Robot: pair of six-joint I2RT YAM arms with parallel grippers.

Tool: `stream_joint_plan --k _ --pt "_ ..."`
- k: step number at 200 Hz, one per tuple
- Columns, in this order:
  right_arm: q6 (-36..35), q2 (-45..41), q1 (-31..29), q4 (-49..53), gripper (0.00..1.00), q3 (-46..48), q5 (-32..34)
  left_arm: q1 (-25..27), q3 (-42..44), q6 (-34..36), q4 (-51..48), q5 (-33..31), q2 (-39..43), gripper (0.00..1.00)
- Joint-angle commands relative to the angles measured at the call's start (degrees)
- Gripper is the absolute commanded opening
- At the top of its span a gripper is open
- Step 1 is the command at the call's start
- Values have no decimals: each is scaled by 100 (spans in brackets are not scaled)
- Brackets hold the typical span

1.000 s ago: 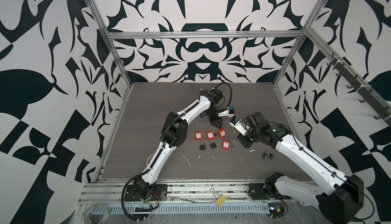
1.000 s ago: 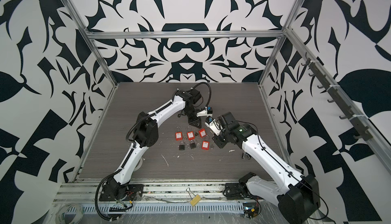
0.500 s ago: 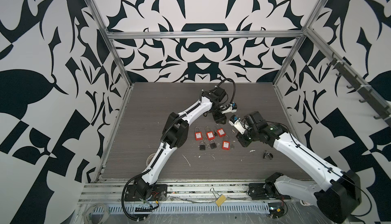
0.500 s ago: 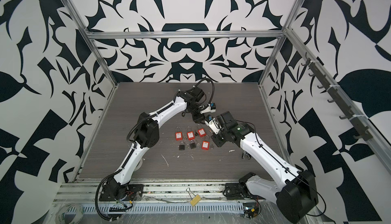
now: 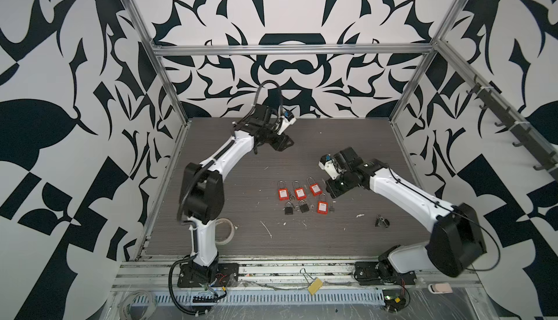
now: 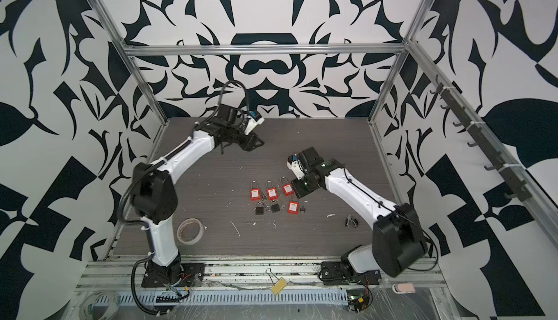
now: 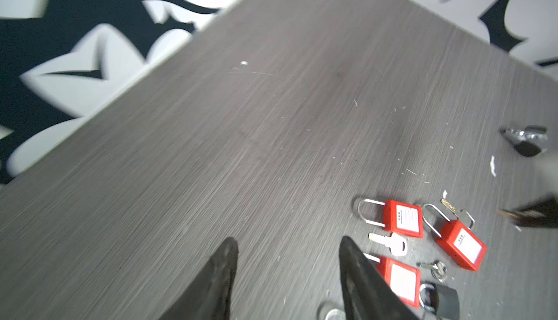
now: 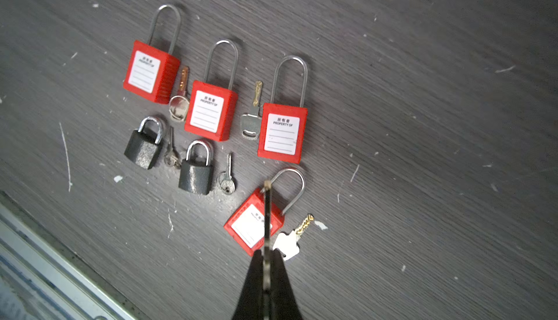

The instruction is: Lock with the key

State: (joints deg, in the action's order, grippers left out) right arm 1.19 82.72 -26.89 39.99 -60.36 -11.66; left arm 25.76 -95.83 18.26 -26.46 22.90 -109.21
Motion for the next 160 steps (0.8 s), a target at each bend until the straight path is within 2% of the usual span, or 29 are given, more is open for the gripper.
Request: stream_joint_plan --k 1,39,72,90,112,127,140,160 --pt "304 651 244 32 0 -537 -285 -80 1121 -433 667 467 850 56" --pt "157 1811 548 384 0 -1147 -399 -286 2789 -477 777 446 2224 56" --pt "147 2045 597 281 0 -1253 -293 -501 3526 -747 840 352 2965 56" --pt "153 2114 598 162 1 -1232 -447 -564 3751 -810 910 328 3135 56" --pt "215 2255 593 137 8 -1271 -411 -581 3858 -856 923 182 3194 56" --pt "287 2216 595 44 19 -1264 -404 -607 3930 -934 989 147 3241 56" --pt "380 2130 597 -6 34 -1259 -263 -632 3984 -977 1036 127 3305 56" --pt "389 1986 598 -52 41 -1225 -14 -716 4088 -1026 1092 59 3469 56"
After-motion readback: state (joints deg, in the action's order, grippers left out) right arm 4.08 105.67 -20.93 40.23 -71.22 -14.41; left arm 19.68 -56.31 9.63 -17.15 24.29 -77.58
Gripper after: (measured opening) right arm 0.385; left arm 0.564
